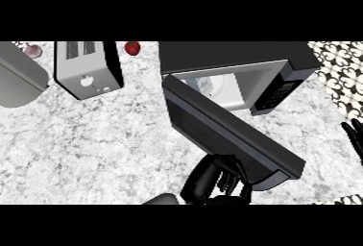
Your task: Pick up the milk, place it into the microwave and close the microwave
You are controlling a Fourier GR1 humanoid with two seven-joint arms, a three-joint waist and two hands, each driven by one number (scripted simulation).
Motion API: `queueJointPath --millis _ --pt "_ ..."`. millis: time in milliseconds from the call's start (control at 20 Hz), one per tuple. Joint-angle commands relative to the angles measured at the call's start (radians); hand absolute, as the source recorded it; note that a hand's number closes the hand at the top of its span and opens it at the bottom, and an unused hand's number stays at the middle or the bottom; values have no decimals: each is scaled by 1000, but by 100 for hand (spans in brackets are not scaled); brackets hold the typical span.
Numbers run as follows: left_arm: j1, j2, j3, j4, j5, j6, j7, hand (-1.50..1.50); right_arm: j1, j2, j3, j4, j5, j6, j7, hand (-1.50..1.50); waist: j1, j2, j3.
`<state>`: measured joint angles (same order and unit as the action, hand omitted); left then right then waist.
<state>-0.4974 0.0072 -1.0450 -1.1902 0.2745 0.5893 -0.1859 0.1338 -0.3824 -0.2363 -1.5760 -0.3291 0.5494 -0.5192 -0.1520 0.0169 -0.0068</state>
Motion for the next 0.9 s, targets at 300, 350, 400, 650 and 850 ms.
queueJointPath --millis 300,350,400,650,850 --pt "-188 -7 77 83 166 107 -33 150 -14 -53 35 -103 -104 98 64 -150 -89 18 0" --pt "-192 -7 70 92 180 117 -34 150 -21 -59 42 -119 -109 94 84 -150 -94 20 -1" --pt "-212 -7 84 102 190 129 -33 150 -26 -81 23 -115 -129 103 90 -150 -102 21 0" --pt "-287 -7 152 172 271 141 -32 150 -27 -86 33 -143 -195 113 128 -150 -125 35 -1" --pt "-322 -7 231 164 343 155 -95 150 -30 -107 37 -165 -223 126 149 -150 -147 45 -5"
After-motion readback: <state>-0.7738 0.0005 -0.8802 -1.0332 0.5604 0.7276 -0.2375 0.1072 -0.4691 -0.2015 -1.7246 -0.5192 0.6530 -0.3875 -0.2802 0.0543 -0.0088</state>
